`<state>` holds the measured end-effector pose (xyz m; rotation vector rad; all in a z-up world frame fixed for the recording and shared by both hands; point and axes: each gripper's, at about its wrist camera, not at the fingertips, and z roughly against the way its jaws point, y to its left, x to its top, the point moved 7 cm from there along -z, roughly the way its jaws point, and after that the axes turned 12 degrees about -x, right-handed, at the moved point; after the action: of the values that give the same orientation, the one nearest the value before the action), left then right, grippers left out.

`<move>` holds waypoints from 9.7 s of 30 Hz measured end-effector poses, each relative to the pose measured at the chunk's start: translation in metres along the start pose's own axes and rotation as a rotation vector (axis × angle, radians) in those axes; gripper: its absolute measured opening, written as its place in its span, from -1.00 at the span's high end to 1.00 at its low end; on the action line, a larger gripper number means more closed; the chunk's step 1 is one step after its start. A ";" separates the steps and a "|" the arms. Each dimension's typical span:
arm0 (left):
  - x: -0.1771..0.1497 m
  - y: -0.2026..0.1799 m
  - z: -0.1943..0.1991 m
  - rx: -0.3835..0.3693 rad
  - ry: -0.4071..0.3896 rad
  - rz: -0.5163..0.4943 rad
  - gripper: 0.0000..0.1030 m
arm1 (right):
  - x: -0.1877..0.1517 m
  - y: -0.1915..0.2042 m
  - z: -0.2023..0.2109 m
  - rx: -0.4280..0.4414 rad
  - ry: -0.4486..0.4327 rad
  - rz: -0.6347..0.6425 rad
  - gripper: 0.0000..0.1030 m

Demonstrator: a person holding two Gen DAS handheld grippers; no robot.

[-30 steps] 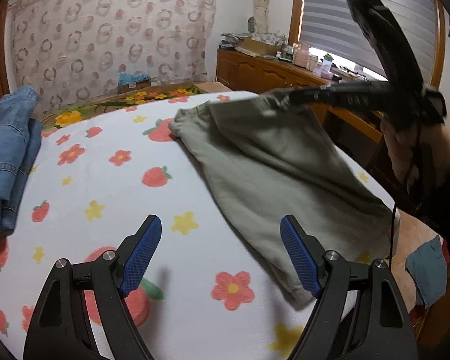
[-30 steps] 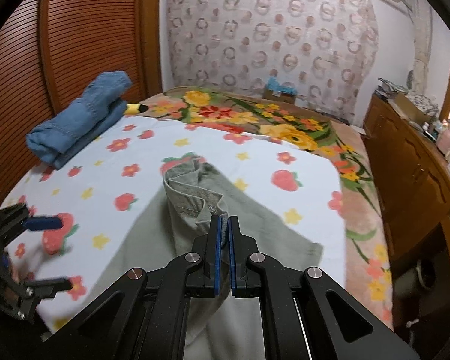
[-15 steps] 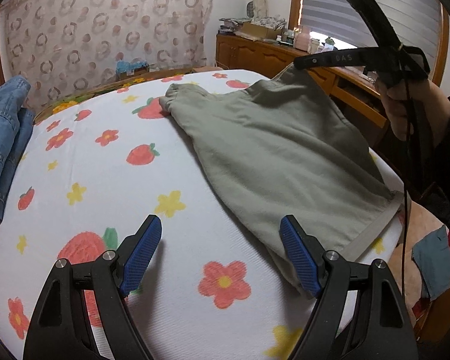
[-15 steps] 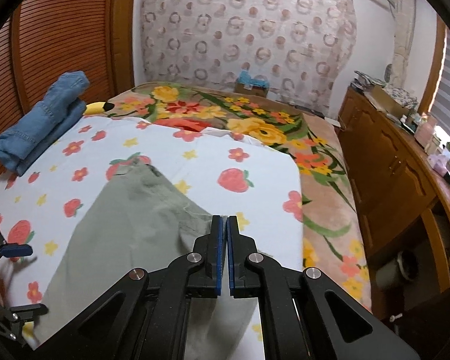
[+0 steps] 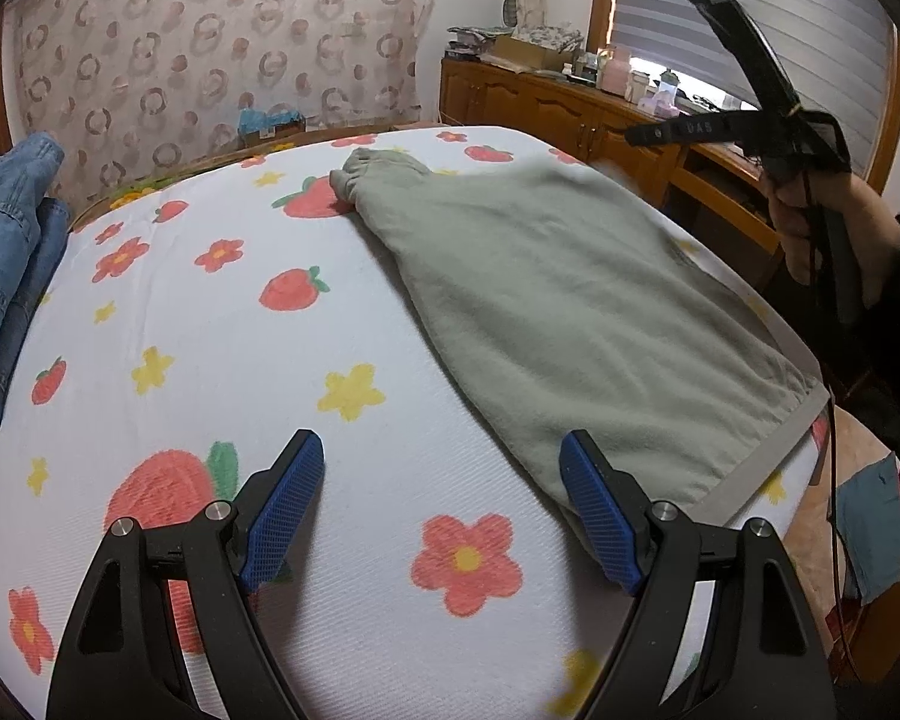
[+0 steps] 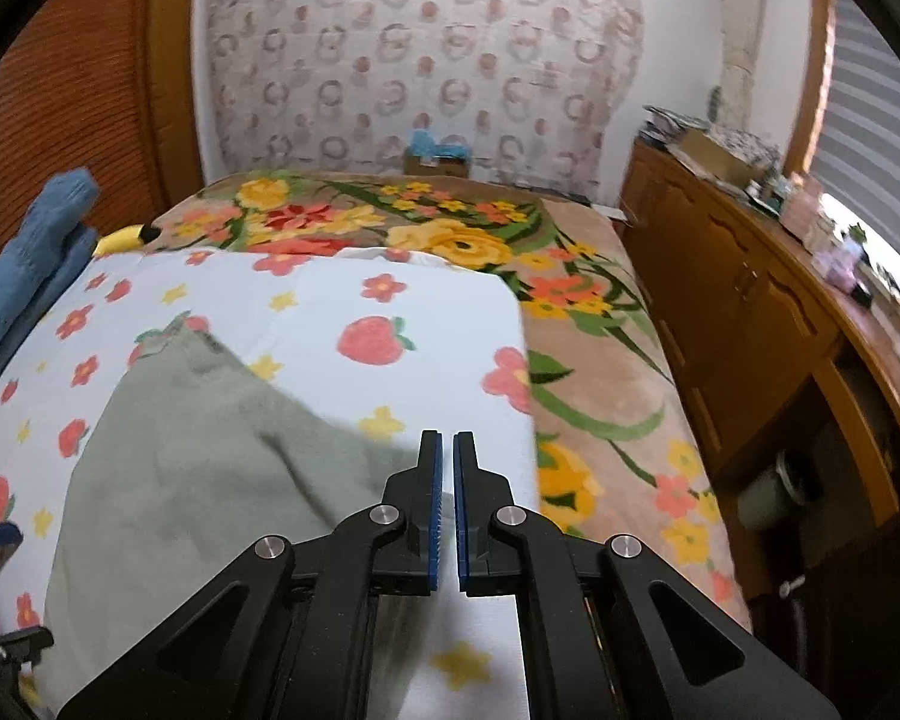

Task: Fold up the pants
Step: 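Lift and fold the held edge over with the right gripper, then release, then lower the right gripper to the pants hem and close on it, then close the left gripper on the hem beside the right gripper, then lift the hem with both grippers and fold it over toward the waistband, then open both grippers to release the folded pants, then close both grippers on the folded edge of the pants, then lift the folded edge with both grippers and fold it over again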

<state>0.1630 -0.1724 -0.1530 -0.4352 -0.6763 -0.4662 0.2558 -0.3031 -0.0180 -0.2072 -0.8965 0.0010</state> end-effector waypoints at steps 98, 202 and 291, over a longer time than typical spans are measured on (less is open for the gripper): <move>-0.023 -0.053 0.009 -0.170 0.034 -0.010 0.29 | -0.153 0.022 0.120 0.187 -0.006 -0.124 0.86; 0.038 0.043 0.154 0.002 -0.292 -0.033 0.91 | -0.003 0.108 0.114 0.375 -0.103 0.135 0.89; -0.028 0.021 0.156 -0.100 -0.252 0.036 0.76 | -0.063 0.093 0.134 0.468 -0.110 0.014 0.71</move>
<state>0.0786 -0.0667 -0.0672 -0.6059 -0.8892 -0.4163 0.1203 -0.1931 -0.0024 0.2252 -0.9787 0.2350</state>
